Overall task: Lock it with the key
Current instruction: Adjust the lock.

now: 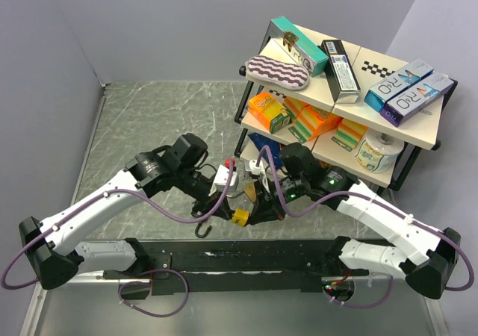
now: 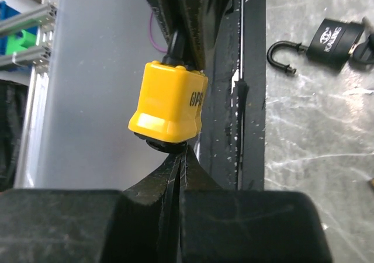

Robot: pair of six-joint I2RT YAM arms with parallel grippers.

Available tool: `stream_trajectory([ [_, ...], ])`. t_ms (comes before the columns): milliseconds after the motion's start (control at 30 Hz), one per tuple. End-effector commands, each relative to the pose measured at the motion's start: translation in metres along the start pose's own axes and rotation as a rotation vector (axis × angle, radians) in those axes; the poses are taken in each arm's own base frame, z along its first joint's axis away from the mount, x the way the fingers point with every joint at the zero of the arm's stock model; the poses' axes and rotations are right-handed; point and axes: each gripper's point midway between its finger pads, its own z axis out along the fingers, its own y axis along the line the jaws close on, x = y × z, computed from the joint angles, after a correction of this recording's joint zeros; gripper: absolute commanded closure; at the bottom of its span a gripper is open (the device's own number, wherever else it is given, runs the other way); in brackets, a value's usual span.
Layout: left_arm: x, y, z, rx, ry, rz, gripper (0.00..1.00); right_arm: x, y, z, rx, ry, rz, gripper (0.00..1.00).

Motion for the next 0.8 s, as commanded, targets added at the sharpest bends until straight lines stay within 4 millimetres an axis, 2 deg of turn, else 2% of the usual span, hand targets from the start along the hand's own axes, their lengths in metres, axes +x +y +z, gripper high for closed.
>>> stream_trajectory([
  [0, -0.027, 0.006, 0.014, 0.011, -0.074, 0.098, 0.99, -0.104, 0.019, -0.012, -0.040, -0.287, -0.283, 1.00],
  [333, -0.019, 0.029, 0.019, -0.108, -0.071, 0.017, 0.99, -0.122, 0.036, -0.015, -0.117, -0.360, -0.120, 1.00],
  [500, -0.022, 0.028, 0.018, -0.101, -0.083, 0.021, 0.99, -0.121, 0.030, -0.011, -0.107, -0.348, -0.134, 1.00],
  [567, -0.023, 0.030, 0.009, -0.098, -0.110, -0.020, 0.99, -0.115, 0.027, -0.011, -0.086, -0.323, -0.123, 0.97],
  [600, -0.023, 0.030, 0.004, -0.091, -0.123, -0.033, 0.99, -0.113, 0.021, -0.012, -0.061, -0.318, -0.144, 0.93],
  [633, -0.018, 0.031, -0.002, -0.085, -0.122, -0.039, 0.99, -0.110, 0.014, -0.017, -0.034, -0.315, -0.145, 0.81],
  [700, -0.014, 0.032, -0.016, -0.100, -0.129, -0.021, 0.99, -0.096, 0.005, -0.022, 0.013, -0.278, -0.150, 0.63],
  [733, -0.008, 0.031, -0.019, -0.105, -0.113, -0.006, 0.99, -0.089, -0.001, -0.025, 0.038, -0.263, -0.158, 0.47],
  [767, -0.005, 0.031, -0.025, -0.118, -0.113, -0.003, 0.99, -0.079, -0.006, -0.031, 0.065, -0.245, -0.137, 0.40],
])
